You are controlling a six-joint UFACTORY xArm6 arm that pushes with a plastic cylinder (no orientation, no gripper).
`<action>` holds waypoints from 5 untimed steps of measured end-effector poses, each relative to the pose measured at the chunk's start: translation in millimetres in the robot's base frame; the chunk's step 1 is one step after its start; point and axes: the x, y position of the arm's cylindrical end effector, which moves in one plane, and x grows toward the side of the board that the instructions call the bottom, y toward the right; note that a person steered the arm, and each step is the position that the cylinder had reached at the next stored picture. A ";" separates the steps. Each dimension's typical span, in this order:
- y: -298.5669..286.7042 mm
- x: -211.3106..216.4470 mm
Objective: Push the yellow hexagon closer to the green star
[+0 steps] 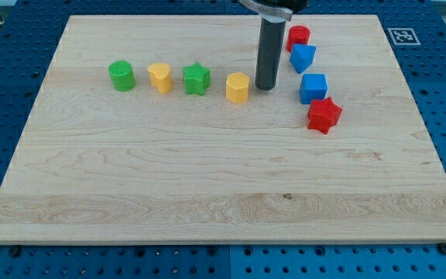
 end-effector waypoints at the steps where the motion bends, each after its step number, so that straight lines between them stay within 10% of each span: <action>1: 32.9 14.9; 5: -0.3 15.4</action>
